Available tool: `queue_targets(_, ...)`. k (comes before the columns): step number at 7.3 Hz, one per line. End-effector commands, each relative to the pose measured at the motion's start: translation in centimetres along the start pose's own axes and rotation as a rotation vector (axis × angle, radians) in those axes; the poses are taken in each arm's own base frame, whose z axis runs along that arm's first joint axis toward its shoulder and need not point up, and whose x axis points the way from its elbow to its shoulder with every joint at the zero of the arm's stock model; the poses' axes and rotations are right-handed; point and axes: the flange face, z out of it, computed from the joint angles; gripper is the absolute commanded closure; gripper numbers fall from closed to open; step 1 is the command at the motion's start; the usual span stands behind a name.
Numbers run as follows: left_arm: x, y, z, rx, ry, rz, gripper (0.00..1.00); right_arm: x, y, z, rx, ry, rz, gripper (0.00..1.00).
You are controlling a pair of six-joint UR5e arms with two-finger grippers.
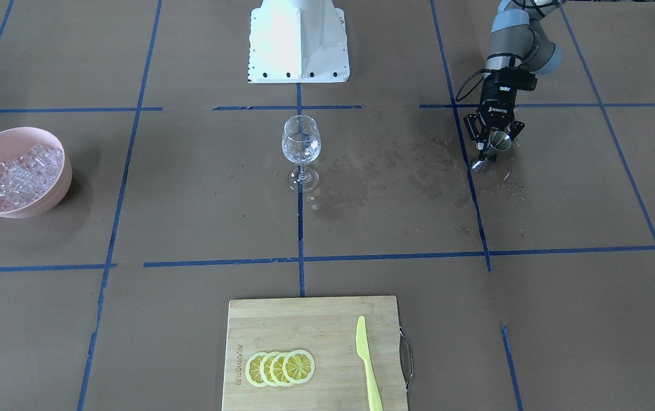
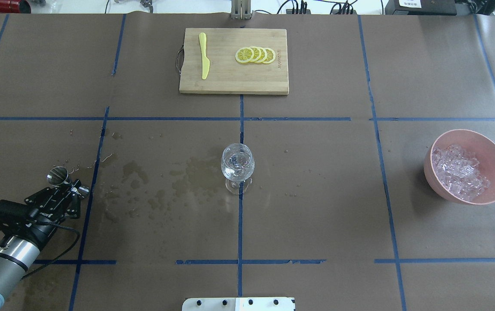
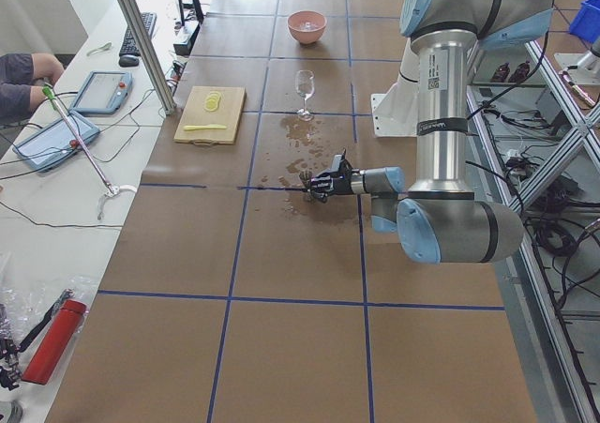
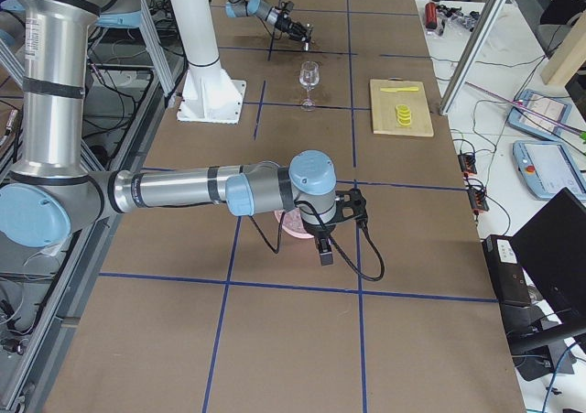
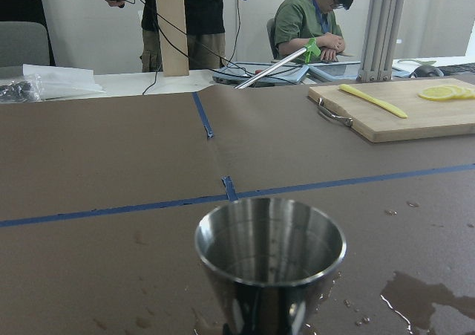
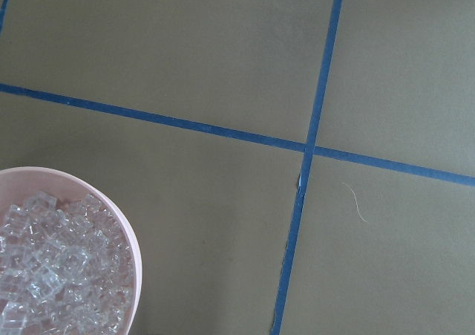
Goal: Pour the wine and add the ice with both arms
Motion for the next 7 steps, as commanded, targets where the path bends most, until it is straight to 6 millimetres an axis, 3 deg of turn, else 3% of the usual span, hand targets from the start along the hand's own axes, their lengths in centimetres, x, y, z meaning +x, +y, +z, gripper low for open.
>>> queue_targets(1,0.09,-0.01,-0.02,-0.001,0.002,0.001,1.00,-0.01,-0.06,-0.02,0.001,0.000,-0.001,0.00)
queue_targets(2,0.21,-0.09,-0.01,0.001,0.002,0.002,0.80,-0.01,-0.06,-0.02,0.001,0.000,-0.001,0.00)
queue_targets(3,0.22,-0.07,-0.01,0.000,0.003,0.008,0.33,-0.01,-0.06,-0.02,0.001,0.000,-0.001,0.00)
queue_targets(4,0.16,-0.03,0.00,0.001,0.002,0.009,0.00,-0.05,-0.14,-0.05,0.002,0.000,-0.002,0.00)
queue_targets(7,0.17,-0.94,-0.13,0.055,-0.023,-0.004,0.00,-0.03,-0.14,-0.05,0.002,0.002,-0.002,0.00)
